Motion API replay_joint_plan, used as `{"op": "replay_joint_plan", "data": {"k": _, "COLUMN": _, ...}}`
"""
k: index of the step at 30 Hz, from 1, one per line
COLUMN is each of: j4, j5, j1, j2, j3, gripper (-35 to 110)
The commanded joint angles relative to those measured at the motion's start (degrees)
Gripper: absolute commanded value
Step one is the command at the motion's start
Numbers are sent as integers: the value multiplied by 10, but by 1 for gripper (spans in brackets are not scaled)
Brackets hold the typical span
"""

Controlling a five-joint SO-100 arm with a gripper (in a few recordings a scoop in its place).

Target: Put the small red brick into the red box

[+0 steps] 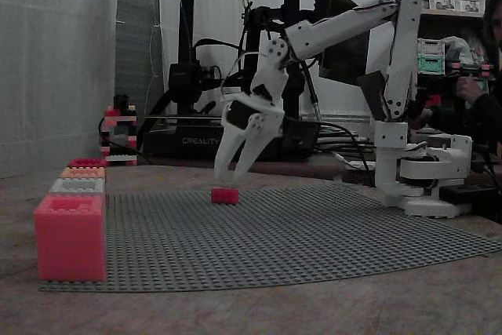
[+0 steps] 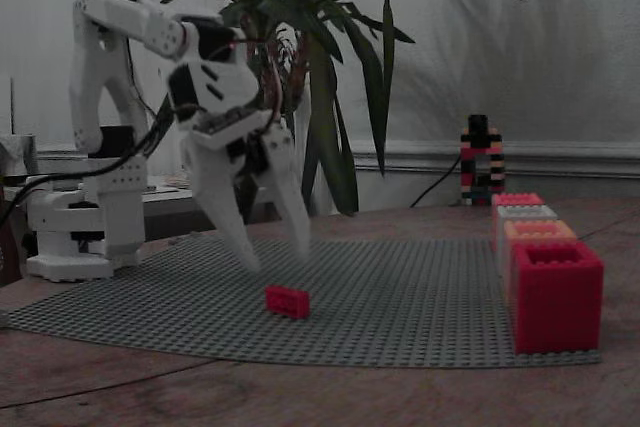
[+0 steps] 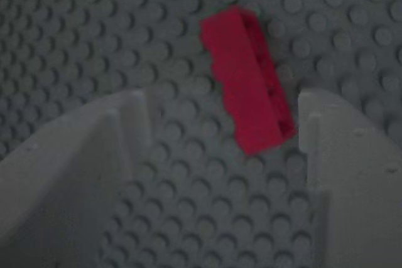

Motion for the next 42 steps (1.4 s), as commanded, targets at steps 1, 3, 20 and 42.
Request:
{"op": "replay_joint_plan", "data": {"k": 1, "j4": -12, "j5": -11, "j1": 12, "j2": -4, "j3": -44, "gripper": 22}}
{"op": "replay_joint_plan", "data": {"k": 3, "j4": -25, "j5": -9, "j1": 11, "j2": -14, "j3": -43, "gripper": 22}}
{"op": "replay_joint_plan", "data": {"k": 20, "j4": -58, "j5": -6, "j1": -3, "j2": -65, "j3": -40, "gripper": 17}}
{"op": "replay_joint_plan", "data": {"k": 42, "j4": -145, "j5": 330, "j1": -10, "j2": -120, "j3": -249, "gripper": 0}}
